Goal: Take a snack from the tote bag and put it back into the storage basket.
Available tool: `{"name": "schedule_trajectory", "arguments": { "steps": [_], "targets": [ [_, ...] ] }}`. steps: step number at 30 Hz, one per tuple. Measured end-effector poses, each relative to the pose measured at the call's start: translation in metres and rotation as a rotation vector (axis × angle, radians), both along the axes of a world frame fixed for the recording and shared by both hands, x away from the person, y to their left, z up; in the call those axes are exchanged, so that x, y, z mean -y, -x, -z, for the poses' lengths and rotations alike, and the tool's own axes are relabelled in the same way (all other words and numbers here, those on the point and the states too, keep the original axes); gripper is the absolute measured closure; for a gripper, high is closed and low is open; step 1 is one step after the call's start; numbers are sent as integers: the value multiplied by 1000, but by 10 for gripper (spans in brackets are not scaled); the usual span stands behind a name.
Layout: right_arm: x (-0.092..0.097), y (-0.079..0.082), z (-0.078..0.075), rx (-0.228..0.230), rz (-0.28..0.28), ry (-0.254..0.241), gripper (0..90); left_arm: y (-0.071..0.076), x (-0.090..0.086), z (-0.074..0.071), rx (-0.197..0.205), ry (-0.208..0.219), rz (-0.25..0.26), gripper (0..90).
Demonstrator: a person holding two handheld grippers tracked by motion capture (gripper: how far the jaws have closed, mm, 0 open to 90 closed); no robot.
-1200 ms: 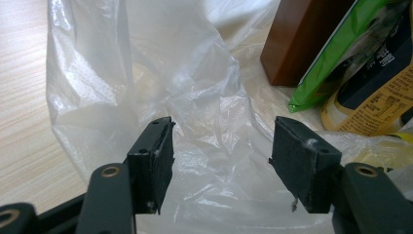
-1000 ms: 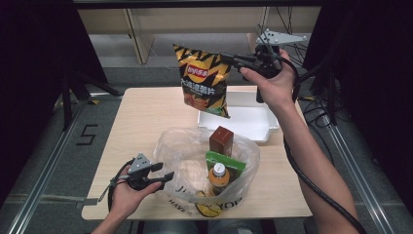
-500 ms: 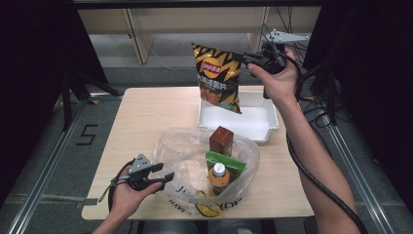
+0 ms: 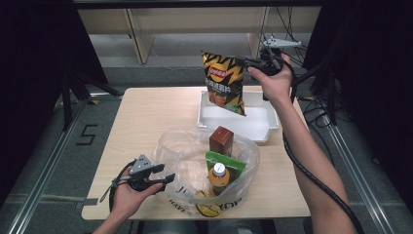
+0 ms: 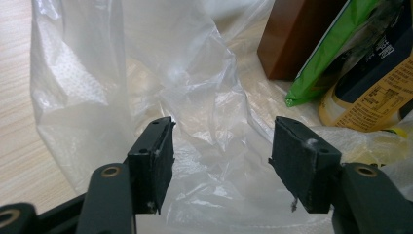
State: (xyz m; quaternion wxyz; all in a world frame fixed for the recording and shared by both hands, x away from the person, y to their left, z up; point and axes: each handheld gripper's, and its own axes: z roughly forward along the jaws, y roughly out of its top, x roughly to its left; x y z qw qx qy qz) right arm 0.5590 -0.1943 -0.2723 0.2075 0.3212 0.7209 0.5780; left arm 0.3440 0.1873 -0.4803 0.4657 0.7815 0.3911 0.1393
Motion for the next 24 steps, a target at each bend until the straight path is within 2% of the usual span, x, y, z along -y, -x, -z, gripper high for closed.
{"name": "schedule_trajectory", "arguments": {
  "steps": [7, 8, 9, 11, 12, 13, 14, 18, 19, 20, 22, 23, 24],
  "targets": [
    [-1, -13, 20, -52, 20, 2, 900, 1, 0, 0, -15, 5, -13, 403],
    [0, -15, 23, -46, 17, 11, 900, 1, 0, 0, -14, 5, -12, 404],
    [0, -16, 25, -76, 22, 2, 900, 0, -1, 0, -2, -7, -2, 403],
    [0, -20, 33, -69, 30, 17, 900, 0, -1, 0, -2, -7, -2, 403],
    [0, -20, 34, -92, 26, 18, 900, 1, 0, 0, -15, 6, -14, 403],
    [1, -23, 37, -83, 30, 23, 900, 1, -1, 0, -12, 4, -13, 404],
    [1, -23, 39, -107, 31, 24, 900, 0, -1, 0, -1, -6, -3, 404],
    [2, -28, 49, -116, 42, 35, 900, 1, 0, 0, -14, 7, -14, 404],
    [3, -28, 51, -137, 42, 32, 900, 1, 0, 0, -14, 7, -14, 404],
    [4, -30, 54, -123, 43, 38, 900, 1, 0, 0, -14, 7, -14, 404],
    [4, -31, 56, -152, 50, 43, 900, 1, 0, 0, -15, 6, -13, 404],
    [5, -33, 59, -131, 52, 53, 900, 1, 0, 0, -15, 5, -13, 403],
    [6, -33, 61, -135, 55, 51, 900, 1, 0, 0, -15, 6, -14, 403]
  ]
}}
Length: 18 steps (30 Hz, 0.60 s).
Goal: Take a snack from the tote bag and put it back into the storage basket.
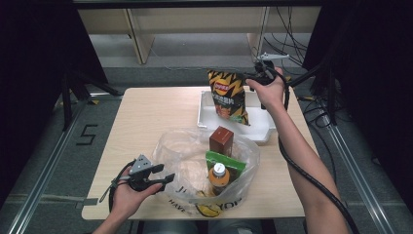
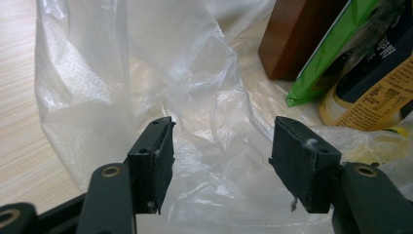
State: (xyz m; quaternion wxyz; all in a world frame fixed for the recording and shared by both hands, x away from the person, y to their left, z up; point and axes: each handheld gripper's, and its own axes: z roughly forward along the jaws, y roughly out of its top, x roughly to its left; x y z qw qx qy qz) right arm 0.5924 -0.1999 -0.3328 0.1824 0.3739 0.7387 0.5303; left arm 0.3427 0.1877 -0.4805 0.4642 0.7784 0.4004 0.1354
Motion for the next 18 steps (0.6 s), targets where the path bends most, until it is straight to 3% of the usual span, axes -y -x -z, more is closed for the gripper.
{"name": "schedule_trajectory", "arguments": {
  "steps": [1, 4, 5, 10, 16, 18],
  "targets": [
    [0, 0, 0, -22, 9, -1, 900, 0, 0, 0, 2, -1, 1, 404],
    [3, -2, 3, -25, 14, -5, 900, -1, -1, 0, 13, -11, 12, 404],
    [5, -5, 4, 4, 5, 14, 900, -1, -1, 0, 11, -11, 12, 404],
    [6, -5, 4, -11, 27, 20, 900, 0, 0, 0, 11, -11, 13, 404],
    [10, -8, 7, 30, 64, 61, 898, 0, 0, 0, 10, -11, 13, 403],
    [12, -9, 7, 22, 65, 79, 897, 0, 0, 0, 10, -12, 13, 403]
  ]
}}
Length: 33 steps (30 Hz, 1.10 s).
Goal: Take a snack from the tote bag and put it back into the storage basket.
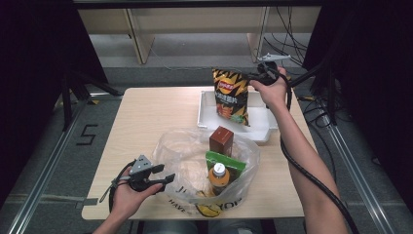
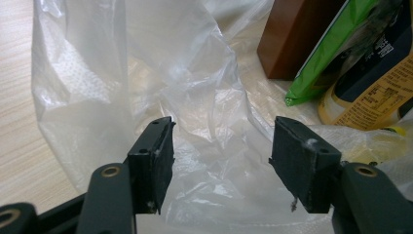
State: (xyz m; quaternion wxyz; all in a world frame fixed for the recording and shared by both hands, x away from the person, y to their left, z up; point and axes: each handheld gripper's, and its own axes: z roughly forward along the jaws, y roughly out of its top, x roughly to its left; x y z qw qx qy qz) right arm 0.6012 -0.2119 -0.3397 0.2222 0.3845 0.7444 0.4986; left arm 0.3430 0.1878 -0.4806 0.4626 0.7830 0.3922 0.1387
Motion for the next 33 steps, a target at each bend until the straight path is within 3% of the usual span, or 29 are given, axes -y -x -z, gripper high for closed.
{"name": "schedule_trajectory", "arguments": {
  "steps": [8, 11, 13, 18, 21, 29, 33],
  "targets": [
    [5, -3, 3, 19, 6, 83, 885, 0, 0, 0, -1, -2, 3, 403],
    [5, -4, 5, 11, 18, 76, 885, 0, 0, 1, -2, 3, 9, 403],
    [6, -6, 7, 36, 34, 81, 879, 0, 0, 0, -1, -2, 4, 403],
    [8, -7, 8, 20, 56, 92, 851, 0, 0, 0, 1, 3, 4, 403],
    [10, -8, 10, 21, 72, 90, 795, 0, 0, 0, -1, 3, 8, 403],
    [13, -6, 12, 12, 178, 40, 590, 0, 0, 0, -3, -4, 3, 403],
    [16, -1, 10, 42, 215, 42, 537, 0, 0, 1, -5, 2, 9, 403]
  ]
}}
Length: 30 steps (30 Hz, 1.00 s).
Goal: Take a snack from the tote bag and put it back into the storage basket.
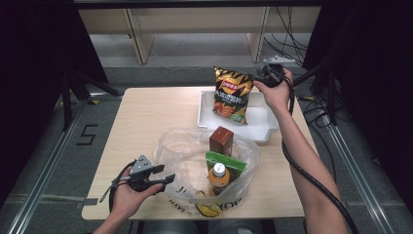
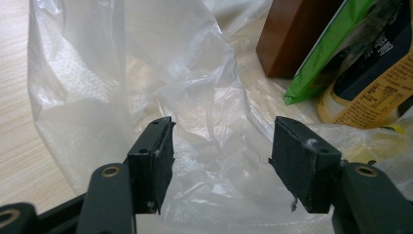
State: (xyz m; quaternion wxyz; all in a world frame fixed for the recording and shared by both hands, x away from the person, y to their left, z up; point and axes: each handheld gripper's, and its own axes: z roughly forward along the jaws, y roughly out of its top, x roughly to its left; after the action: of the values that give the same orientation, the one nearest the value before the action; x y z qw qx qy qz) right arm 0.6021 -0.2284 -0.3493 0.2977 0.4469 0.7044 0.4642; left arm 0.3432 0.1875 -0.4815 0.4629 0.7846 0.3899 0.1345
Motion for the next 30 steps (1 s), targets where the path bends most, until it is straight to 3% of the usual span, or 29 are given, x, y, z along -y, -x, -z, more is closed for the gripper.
{"name": "schedule_trajectory", "arguments": {
  "steps": [5, 9, 12, 13, 20, 25, 30],
  "targets": [
    [5, 13, -1, -16, 64, -46, 547, 0, 0, 0, 4, 2, -2, 403],
    [7, 26, 3, -41, 67, -64, 578, 0, 0, -1, 1, -2, 1, 403],
    [7, 34, 10, -55, 51, -71, 626, 0, 0, -1, 2, -4, -1, 403],
    [6, 38, 12, -73, 52, -89, 660, 0, 0, -1, 2, -4, -1, 403],
    [-3, 51, 33, -112, -23, -92, 899, 1, 0, -1, 2, -7, 0, 403],
    [-13, 48, 43, -145, -79, -49, 900, 1, 0, -1, -2, -9, 1, 403],
    [-23, 42, 53, -183, -82, -55, 899, 1, -1, -1, 5, -3, -6, 403]
  ]
}}
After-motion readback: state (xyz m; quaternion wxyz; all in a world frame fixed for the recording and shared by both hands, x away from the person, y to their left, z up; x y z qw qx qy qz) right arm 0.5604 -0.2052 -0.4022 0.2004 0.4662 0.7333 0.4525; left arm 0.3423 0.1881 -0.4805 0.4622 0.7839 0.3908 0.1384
